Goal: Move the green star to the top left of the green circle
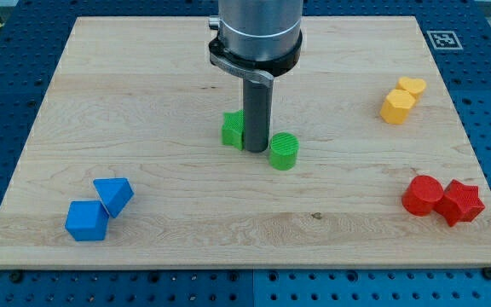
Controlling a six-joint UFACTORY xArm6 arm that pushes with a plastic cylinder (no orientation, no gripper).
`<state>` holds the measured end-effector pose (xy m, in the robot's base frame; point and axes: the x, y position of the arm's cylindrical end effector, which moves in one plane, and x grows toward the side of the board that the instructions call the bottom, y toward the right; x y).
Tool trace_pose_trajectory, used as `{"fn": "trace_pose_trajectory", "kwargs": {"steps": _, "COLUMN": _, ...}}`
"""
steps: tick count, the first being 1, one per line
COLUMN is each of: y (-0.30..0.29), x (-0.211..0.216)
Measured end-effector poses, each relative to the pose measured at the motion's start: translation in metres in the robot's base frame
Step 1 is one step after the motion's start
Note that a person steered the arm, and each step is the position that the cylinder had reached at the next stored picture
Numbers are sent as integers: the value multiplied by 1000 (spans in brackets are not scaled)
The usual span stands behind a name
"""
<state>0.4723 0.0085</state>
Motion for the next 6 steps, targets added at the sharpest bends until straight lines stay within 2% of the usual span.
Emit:
{"fn": "trace_pose_trajectory", "kwargs": {"steps": 1, "y": -16, "x": 0}}
{"fn": "trace_pose_trajectory", "kwargs": {"steps": 3, "y": -94, "x": 4}}
{"fn": "trace_pose_trajectory", "kwargs": {"steps": 4, "y": -125, "x": -10}}
{"fn": "trace_pose_trajectory", "kwargs": {"steps": 6, "y": -86, "x": -36}}
